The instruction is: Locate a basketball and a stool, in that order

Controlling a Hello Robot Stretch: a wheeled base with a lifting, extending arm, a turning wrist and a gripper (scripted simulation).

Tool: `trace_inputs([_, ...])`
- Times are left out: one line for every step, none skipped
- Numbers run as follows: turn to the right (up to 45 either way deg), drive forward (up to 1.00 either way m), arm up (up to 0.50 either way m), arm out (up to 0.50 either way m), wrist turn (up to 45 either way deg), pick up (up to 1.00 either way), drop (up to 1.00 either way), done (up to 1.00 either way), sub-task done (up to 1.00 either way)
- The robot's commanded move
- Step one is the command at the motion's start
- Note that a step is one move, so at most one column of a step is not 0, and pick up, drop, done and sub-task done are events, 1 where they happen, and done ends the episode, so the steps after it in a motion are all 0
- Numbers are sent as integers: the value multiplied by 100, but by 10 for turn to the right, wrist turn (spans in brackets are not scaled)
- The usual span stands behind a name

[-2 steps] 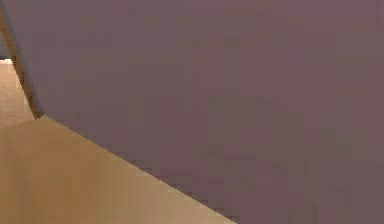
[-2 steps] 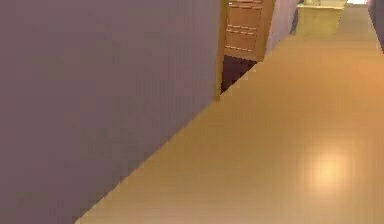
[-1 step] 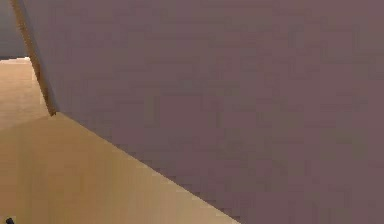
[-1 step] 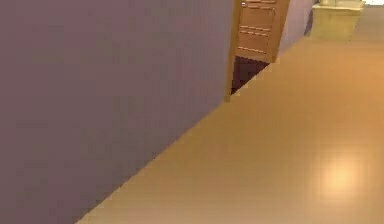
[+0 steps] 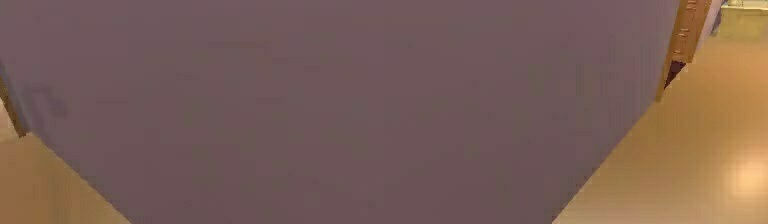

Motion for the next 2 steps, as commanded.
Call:
trace_inputs([-450,0,0,0,0,0,0,0,0])
trace_inputs([-60,0,0,0,0,0,0,0,0])
